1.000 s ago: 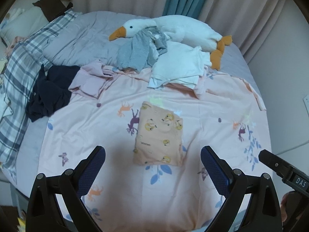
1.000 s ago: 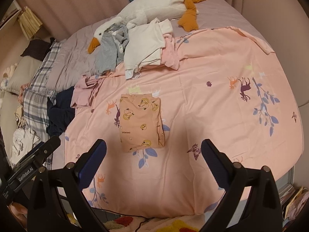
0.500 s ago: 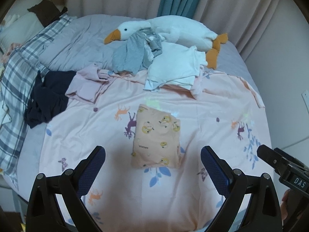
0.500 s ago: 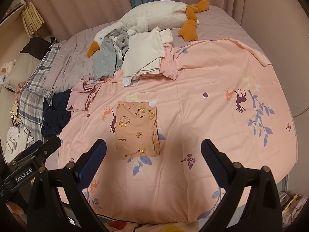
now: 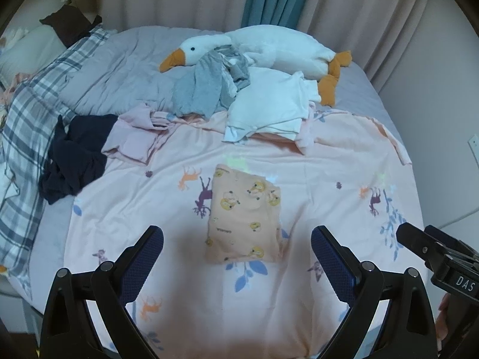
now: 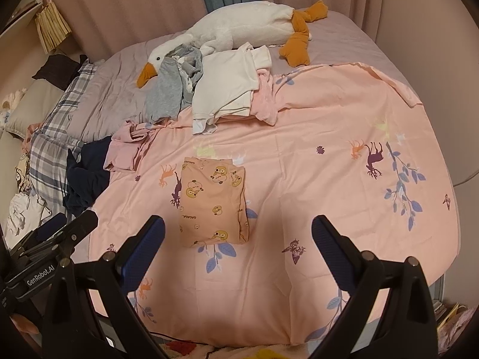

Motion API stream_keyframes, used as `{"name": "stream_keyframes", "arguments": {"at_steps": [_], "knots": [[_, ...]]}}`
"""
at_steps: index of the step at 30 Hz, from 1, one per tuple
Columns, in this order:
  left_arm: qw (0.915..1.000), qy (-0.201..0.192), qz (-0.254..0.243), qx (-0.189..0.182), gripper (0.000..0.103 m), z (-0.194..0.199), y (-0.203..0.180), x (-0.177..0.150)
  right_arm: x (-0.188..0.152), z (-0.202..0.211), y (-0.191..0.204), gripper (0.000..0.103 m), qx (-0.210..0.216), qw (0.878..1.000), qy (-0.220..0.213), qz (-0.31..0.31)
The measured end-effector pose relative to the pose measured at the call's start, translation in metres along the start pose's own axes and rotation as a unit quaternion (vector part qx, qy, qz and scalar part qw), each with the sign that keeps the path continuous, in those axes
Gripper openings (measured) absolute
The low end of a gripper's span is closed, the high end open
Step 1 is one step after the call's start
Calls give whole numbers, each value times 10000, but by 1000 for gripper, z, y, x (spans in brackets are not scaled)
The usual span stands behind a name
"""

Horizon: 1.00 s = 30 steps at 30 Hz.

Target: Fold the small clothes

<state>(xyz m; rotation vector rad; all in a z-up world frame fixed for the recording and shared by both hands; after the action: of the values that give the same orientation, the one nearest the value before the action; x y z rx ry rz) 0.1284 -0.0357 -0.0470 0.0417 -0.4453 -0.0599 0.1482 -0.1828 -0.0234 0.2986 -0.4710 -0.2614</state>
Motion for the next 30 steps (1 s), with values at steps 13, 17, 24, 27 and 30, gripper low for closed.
{"name": "stream_keyframes", "arguments": {"at_steps": [13, 17, 24, 27, 30], "knots": [[9999, -61, -74, 91, 98, 2, -4, -2, -1, -2, 1, 99, -1, 10000, 6, -8], [9998, -46, -104, 137, 98, 1, -5, -3, -1, -2, 2, 99, 20, 10000, 24, 17], [9997, -55, -138, 190, 98, 3, -6, -6, -3, -2, 0, 99, 20, 10000, 82, -24], [9997, -57, -154, 198, 98, 3, -6, -6, -4, -1, -1, 99, 10, 10000, 84, -34], [9997, -60, -141, 214, 98, 3, -6, -6, -4, -1, -2, 99, -5, 10000, 88, -30]]}}
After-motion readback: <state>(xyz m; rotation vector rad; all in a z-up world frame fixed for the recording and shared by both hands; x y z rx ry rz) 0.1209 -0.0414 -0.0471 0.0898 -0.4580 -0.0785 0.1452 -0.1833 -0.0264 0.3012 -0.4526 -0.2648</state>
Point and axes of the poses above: each gripper's, at about its wrist camera, not at the fingertips, and z roughly against the way its jaws point, y to its left, x to its top, the point moved 1 cm from there along -z, roughly the way its jaws point, and after that the axes turned 13 degrees about x, right-handed, at the moved point
